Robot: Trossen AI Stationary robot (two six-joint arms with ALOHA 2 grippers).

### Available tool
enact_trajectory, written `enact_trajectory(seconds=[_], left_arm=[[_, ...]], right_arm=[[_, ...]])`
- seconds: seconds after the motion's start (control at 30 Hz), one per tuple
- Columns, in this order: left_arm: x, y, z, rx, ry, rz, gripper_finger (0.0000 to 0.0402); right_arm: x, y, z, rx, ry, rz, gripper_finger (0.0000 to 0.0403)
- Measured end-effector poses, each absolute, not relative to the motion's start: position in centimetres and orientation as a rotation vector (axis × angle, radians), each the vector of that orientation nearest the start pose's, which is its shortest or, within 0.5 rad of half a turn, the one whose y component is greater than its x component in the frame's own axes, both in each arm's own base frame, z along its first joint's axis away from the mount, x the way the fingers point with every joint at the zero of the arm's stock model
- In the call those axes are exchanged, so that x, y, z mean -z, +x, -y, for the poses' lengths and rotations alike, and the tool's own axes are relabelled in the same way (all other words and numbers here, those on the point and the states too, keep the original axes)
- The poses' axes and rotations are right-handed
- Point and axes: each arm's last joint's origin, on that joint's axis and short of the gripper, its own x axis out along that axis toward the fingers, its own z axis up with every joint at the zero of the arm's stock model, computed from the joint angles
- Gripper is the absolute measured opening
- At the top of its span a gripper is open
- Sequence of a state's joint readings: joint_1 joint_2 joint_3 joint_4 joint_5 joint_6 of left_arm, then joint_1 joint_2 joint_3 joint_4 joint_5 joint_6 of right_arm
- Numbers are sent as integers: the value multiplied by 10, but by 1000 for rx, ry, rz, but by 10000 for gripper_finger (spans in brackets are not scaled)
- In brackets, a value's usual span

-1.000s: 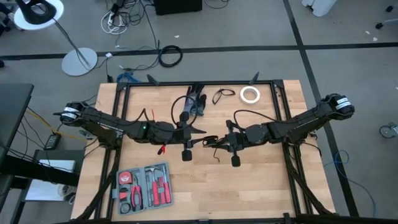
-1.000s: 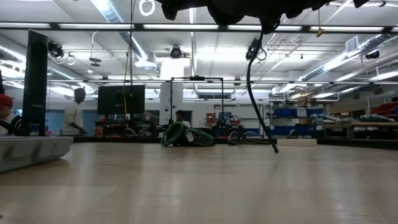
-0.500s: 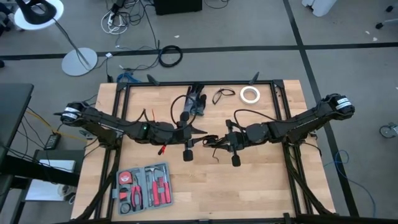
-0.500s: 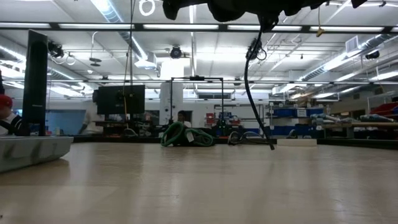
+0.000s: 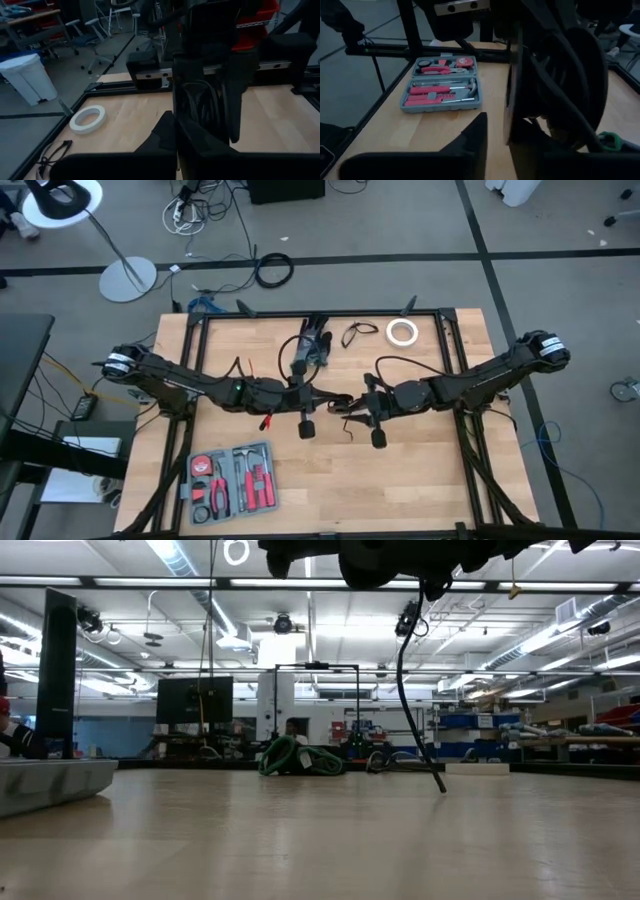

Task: Coil cords
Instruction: Uncoil the black wire from the spool

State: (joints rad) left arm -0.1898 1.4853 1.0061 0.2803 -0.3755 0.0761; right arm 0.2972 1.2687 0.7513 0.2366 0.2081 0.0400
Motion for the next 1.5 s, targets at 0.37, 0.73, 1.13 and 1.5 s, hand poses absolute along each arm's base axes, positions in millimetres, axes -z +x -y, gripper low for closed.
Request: enact_trajectory(seconds=[0.37,0.73,1.13,1.5], left_arm=[[-290,313,55,-165,277,-332,0],[-296,309,64,-155,521,-321,0],[-299,309,65,-179,517,-293,0],[-303,310,65,-215,510,-262,0]], right_arm=[[-279,230,-81,-98,22,-329,129],[-262,234,-89,80,-89,-392,128],[-255,252,-89,119,-118,-345,123],[-257,258,-89,124,-104,-290,12]])
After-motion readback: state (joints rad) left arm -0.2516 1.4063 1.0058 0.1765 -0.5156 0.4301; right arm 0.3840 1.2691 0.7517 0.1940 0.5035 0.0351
